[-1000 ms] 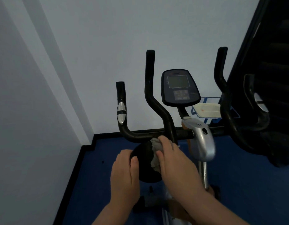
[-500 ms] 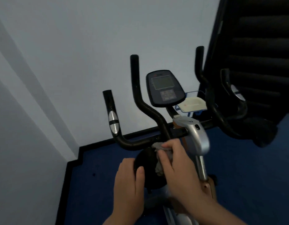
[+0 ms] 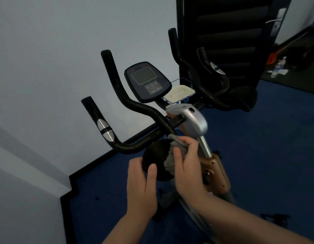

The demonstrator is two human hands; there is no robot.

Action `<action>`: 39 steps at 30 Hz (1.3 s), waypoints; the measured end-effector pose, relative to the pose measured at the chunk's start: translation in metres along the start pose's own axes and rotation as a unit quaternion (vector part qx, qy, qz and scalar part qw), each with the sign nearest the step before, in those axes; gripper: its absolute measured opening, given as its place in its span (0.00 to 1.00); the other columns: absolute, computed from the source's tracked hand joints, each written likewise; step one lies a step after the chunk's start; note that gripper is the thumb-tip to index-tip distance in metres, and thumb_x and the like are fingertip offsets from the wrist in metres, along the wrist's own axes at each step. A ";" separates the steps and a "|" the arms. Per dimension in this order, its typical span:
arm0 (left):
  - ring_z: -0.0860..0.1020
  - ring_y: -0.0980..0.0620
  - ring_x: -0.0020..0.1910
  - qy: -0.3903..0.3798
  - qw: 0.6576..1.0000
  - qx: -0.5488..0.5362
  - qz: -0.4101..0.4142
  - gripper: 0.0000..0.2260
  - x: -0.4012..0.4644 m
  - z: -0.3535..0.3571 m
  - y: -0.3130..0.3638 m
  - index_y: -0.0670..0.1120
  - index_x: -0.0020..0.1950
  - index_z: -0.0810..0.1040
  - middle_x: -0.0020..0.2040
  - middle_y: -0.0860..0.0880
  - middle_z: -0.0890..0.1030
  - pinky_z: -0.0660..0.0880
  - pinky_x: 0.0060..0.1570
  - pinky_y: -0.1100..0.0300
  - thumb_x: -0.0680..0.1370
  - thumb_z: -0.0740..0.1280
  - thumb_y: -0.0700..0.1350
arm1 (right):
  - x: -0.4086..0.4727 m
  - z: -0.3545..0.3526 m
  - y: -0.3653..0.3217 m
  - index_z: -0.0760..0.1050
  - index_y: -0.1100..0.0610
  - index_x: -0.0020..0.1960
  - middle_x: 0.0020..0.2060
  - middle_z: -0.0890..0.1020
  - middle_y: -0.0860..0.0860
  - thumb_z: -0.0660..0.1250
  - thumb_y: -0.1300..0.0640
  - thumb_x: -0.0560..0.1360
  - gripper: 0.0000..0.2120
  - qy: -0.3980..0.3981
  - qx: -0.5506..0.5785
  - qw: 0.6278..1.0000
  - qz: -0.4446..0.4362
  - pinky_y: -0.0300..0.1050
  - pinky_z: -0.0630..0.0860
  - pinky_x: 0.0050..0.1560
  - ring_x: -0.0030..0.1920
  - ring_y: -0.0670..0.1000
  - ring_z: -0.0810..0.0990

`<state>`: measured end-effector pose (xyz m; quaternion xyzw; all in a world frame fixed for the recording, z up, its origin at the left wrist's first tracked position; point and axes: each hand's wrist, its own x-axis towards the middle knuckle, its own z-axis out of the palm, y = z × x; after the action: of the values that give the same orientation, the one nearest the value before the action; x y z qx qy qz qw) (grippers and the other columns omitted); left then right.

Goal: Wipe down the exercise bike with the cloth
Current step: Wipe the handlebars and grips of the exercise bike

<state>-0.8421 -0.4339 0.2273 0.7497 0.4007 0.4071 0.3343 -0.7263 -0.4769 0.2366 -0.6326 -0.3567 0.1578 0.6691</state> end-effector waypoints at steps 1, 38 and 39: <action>0.73 0.55 0.46 0.006 1.000 -0.009 0.000 0.09 -0.001 0.002 0.000 0.62 0.49 0.68 0.47 0.55 0.72 0.73 0.45 0.54 0.78 0.53 0.64 | 0.002 0.005 -0.002 0.65 0.38 0.57 0.51 0.77 0.42 0.58 0.54 0.82 0.11 0.017 0.005 1.000 0.001 0.38 0.76 0.49 0.51 0.42 0.78; 0.74 0.50 0.42 0.104 0.994 -0.013 -0.010 0.11 -0.004 0.016 0.001 0.59 0.49 0.70 0.44 0.55 0.73 0.73 0.40 0.50 0.80 0.53 0.62 | 0.078 -0.015 -0.027 0.68 0.47 0.63 0.53 0.71 0.48 0.54 0.45 0.81 0.13 -0.293 -0.409 0.817 -0.282 0.45 0.74 0.40 0.51 0.49 0.73; 0.74 0.49 0.42 0.110 0.994 -0.017 -0.015 0.11 -0.004 0.017 0.001 0.59 0.49 0.70 0.44 0.54 0.73 0.73 0.40 0.50 0.80 0.53 0.62 | 0.082 -0.014 -0.029 0.70 0.48 0.61 0.54 0.72 0.49 0.56 0.46 0.80 0.13 -0.301 -0.394 0.814 -0.304 0.45 0.73 0.41 0.51 0.50 0.73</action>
<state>-0.8277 -0.4410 0.2194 0.6884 0.4392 0.4889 0.3068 -0.6673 -0.4374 0.2882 -0.6220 -0.7462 -0.0250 0.2360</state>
